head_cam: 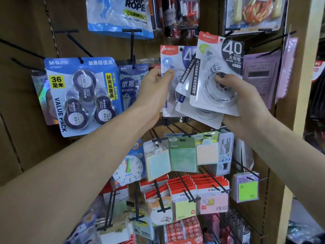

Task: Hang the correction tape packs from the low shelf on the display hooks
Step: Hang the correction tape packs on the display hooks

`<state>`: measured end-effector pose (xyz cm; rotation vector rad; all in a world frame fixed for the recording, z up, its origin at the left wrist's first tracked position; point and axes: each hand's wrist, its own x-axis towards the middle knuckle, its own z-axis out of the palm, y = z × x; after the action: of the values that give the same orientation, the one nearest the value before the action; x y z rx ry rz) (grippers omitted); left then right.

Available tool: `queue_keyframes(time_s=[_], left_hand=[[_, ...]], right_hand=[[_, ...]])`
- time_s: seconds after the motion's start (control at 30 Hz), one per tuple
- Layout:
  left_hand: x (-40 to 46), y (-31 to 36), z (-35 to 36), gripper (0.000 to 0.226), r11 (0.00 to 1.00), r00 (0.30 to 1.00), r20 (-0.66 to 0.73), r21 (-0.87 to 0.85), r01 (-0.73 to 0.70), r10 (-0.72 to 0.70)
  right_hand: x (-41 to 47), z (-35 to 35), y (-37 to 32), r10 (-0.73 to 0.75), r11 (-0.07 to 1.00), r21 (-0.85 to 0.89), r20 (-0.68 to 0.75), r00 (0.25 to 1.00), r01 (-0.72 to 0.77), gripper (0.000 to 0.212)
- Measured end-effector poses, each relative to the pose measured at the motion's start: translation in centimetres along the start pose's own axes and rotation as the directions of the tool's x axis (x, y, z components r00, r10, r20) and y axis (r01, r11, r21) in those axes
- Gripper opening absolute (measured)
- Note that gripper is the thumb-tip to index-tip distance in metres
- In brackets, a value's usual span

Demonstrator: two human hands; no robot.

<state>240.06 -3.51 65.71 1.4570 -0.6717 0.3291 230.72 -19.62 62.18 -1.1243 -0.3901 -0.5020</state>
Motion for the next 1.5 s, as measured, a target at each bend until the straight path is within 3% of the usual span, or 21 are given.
queue_keyframes(time_s=[0.23,0.53,0.63,0.73,0.83,0.97,1.07,1.17,1.27,1.33,1.4,1.5], left_hand=[[0.2,-0.7,0.3,0.018,0.999,1.0,0.016,0.03,0.013,-0.014],[0.7,-0.6,0.9,0.045,0.99,0.998,-0.016,0.123,0.066,-0.064],[1.9,-1.4,0.9,0.025,0.975,0.992,-0.015,0.186,0.123,-0.122],[3.4,-2.6,0.9,0.02,0.946,0.986,-0.035,0.279,0.168,-0.164],[4.8,-3.7,1.1,0.041,0.919,0.976,-0.055,0.329,0.216,-0.21],[5.8,-4.5,1.8,0.058,0.898,0.939,-0.1,0.275,0.343,-0.328],[7.3,-5.7,2.2,0.09,0.885,0.916,-0.111,0.239,0.4,-0.385],[8.5,-6.8,2.4,0.1,0.88,0.906,-0.137,0.219,0.422,-0.401],[7.6,-6.0,2.6,0.095,0.887,0.9,-0.125,0.158,0.434,-0.418],[6.9,-5.3,2.8,0.076,0.901,0.905,-0.12,0.106,0.421,-0.409],[6.8,-5.1,3.0,0.062,0.906,0.907,-0.124,0.088,0.415,-0.404],[6.6,-5.4,3.1,0.073,0.907,0.914,-0.084,0.113,0.405,-0.398]], right_hand=[[-0.1,-0.2,-0.1,-0.007,0.999,-0.046,-0.005,1.0,0.006,0.021],[1.1,-0.2,0.3,-0.018,0.999,-0.042,-0.058,0.998,0.015,0.023],[2.4,-0.4,1.2,0.002,0.997,-0.079,-0.067,0.998,-0.007,0.035],[4.0,-0.5,2.1,-0.002,0.992,-0.126,-0.076,0.997,-0.007,0.042],[5.6,-0.7,3.0,-0.041,0.983,-0.18,-0.118,0.992,0.019,0.046],[7.3,-0.4,4.1,-0.062,0.969,-0.245,-0.162,0.985,0.021,0.069],[8.6,-0.1,5.0,-0.086,0.959,-0.281,-0.201,0.976,0.027,0.062],[9.4,0.3,5.6,-0.082,0.956,-0.294,-0.205,0.975,0.018,0.052],[10.3,0.3,5.9,-0.091,0.942,-0.334,-0.154,0.984,0.035,0.031],[10.9,0.4,6.0,-0.097,0.938,-0.343,-0.149,0.984,0.04,0.029],[11.5,0.4,6.3,-0.088,0.943,-0.333,-0.197,0.976,0.018,0.034],[11.7,0.1,6.8,-0.045,0.945,-0.324,-0.249,0.968,-0.04,0.054]])
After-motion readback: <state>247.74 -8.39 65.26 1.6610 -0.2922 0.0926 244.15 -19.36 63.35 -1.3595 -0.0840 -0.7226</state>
